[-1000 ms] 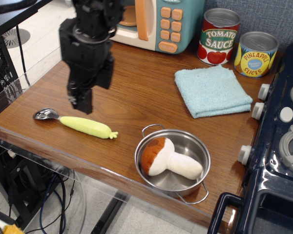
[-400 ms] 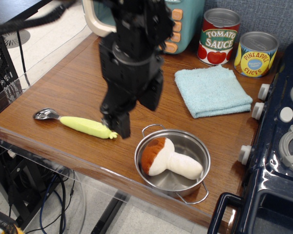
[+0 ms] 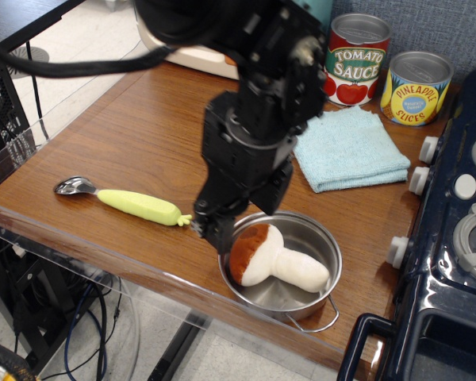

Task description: Put the mushroom in front of the microwave.

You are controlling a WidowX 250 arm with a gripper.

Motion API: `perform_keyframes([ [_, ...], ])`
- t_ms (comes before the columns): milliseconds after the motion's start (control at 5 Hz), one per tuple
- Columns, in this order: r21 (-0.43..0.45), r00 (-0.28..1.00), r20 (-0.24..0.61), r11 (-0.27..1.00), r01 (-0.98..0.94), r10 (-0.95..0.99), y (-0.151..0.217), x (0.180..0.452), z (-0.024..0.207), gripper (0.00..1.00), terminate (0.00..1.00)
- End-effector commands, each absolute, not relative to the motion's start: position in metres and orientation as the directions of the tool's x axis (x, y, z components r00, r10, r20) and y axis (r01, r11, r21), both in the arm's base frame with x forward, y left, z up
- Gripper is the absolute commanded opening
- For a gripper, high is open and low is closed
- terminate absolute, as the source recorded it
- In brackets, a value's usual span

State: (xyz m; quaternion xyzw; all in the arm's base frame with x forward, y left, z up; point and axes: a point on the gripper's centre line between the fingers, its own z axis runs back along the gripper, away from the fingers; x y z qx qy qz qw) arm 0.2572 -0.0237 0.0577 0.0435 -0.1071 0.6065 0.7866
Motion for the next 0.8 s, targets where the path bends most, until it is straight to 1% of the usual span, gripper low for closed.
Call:
perform_keyframes([
  [0, -0.037, 0.327, 0.218, 0.343, -0.939, 0.919, -0.0405, 0.2634, 0.0402, 1.0, 0.0],
  [200, -0.033, 0.331, 0.222, 0.346, -0.938, 0.917, -0.0424, 0.2626, 0.0367, 0.0, 0.0],
  [600, -0.053, 0.301, 0.235, 0.321, -0.945, 0.924, -0.0364, 0.2612, 0.0424, 0.0, 0.0],
])
